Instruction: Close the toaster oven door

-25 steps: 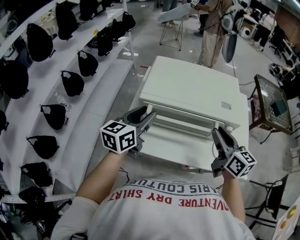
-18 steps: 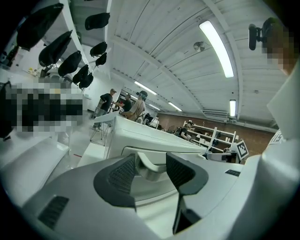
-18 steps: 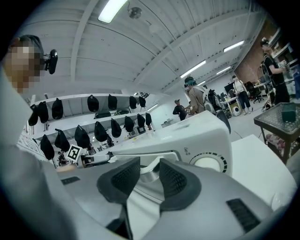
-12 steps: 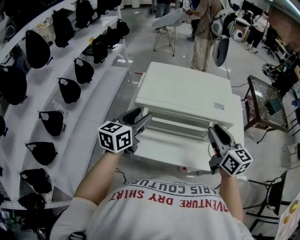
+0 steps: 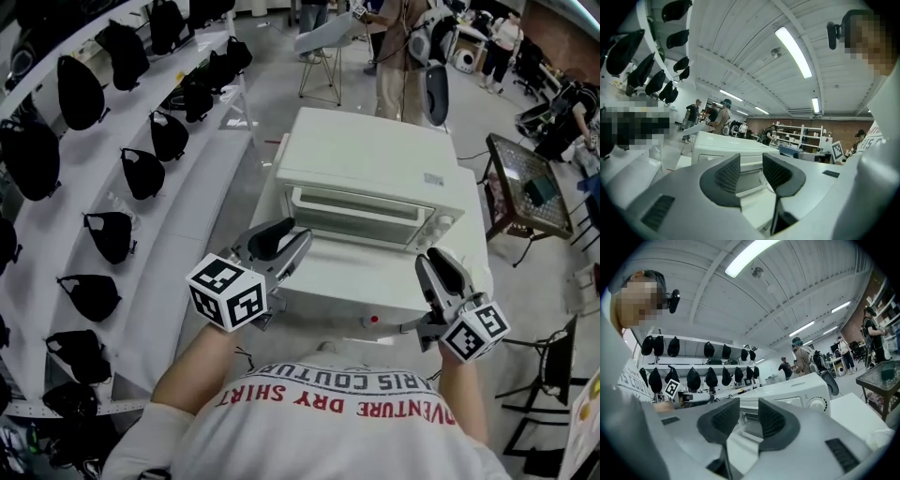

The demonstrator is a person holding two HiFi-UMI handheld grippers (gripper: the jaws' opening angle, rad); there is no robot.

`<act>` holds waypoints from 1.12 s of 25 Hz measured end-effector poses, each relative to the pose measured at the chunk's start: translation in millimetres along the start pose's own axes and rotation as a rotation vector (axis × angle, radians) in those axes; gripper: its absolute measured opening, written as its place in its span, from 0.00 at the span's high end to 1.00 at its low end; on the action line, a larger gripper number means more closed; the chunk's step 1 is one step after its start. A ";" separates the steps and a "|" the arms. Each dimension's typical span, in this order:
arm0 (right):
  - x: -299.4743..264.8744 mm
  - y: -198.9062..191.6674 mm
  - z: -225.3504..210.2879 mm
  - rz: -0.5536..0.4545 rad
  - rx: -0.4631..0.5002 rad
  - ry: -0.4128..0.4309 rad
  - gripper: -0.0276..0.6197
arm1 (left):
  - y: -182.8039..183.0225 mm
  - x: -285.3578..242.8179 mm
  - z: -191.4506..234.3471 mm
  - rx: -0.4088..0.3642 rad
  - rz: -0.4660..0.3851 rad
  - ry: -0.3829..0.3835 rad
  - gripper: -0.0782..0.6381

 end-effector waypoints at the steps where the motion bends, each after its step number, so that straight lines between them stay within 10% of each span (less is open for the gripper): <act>1: 5.9 -1.4 8.4 -0.013 0.004 0.008 0.77 | -1.5 7.4 -7.9 0.002 -0.011 -0.013 0.67; 11: 58.1 -27.8 71.9 -0.033 -0.010 0.068 0.91 | -39.6 48.2 -76.7 -0.018 0.002 -0.246 0.83; 28: 95.9 -55.7 104.4 0.013 -0.025 0.071 0.92 | -66.1 57.7 -109.6 -0.007 0.055 -0.288 0.83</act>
Point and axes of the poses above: the fingertips, and each gripper's own axes: x backward along the fingers, z to its left, y out of its top, the point moved 10 cm from there along x, backward along the fingers, and after that the axes turned 5 degrees about z, right-handed, at the moved point
